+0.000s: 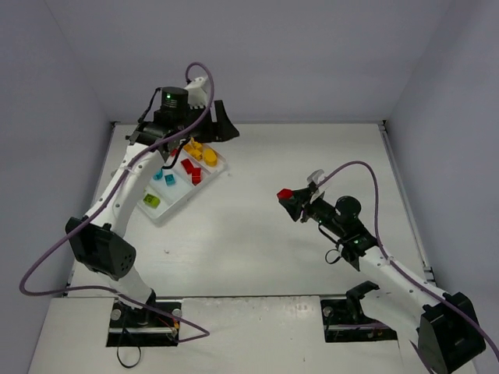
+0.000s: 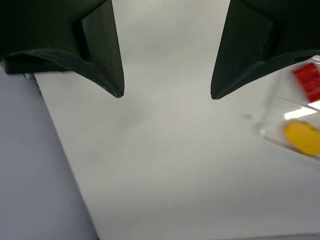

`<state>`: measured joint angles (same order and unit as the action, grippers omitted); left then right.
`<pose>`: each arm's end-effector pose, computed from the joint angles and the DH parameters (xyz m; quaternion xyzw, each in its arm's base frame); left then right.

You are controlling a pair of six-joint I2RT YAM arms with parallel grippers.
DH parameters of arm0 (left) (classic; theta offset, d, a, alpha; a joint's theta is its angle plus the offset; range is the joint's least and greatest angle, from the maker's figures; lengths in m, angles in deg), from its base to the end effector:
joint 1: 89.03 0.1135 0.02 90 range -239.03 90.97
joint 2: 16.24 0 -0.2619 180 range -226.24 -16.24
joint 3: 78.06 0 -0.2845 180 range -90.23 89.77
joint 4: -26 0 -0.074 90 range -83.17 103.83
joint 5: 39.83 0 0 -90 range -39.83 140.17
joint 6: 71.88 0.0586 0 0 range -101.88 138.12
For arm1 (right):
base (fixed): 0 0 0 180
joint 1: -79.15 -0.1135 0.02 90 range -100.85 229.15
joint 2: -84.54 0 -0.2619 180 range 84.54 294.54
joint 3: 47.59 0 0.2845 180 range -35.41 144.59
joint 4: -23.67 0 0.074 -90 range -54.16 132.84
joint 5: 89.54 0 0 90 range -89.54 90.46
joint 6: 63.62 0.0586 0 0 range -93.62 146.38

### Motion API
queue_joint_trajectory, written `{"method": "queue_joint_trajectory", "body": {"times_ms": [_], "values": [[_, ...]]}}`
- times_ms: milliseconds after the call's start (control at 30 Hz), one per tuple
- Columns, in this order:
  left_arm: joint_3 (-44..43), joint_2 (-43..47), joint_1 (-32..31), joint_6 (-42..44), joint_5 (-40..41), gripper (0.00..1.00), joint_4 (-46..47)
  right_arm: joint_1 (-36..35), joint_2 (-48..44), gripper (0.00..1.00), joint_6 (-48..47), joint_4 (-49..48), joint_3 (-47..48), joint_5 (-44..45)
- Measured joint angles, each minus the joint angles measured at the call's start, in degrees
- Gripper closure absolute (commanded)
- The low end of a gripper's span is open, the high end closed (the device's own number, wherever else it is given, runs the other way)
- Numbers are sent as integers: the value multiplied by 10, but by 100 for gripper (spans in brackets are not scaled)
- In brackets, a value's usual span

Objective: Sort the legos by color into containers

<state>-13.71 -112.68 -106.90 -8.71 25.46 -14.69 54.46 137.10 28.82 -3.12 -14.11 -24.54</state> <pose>0.4079 -0.1572 0.4208 0.0570 0.8143 -0.3727 0.4414 0.2219 0.1293 0.2455 -0.2839 0.5989 0.3109 0.6813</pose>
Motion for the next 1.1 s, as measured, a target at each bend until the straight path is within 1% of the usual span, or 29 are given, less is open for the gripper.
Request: {"method": "queue_joint_trajectory", "body": {"times_ms": [167,367,467,667,967,1100], "values": [[41,35,-69,7,-89,36,-37,-28,27,78,-59,-44,2,-46],[125,35,-92,7,-158,36,-53,-48,71,77,-103,-51,23,-82],[149,35,-105,10,-165,36,-60,-52,84,76,-116,-50,34,-90],[150,35,-139,27,-171,36,-64,-62,111,76,-135,-51,63,-102],[150,33,-139,30,-182,37,-64,-69,122,75,-149,-45,83,-113],[150,30,-140,33,-180,41,-64,-71,132,75,-151,-41,96,-116]]}}
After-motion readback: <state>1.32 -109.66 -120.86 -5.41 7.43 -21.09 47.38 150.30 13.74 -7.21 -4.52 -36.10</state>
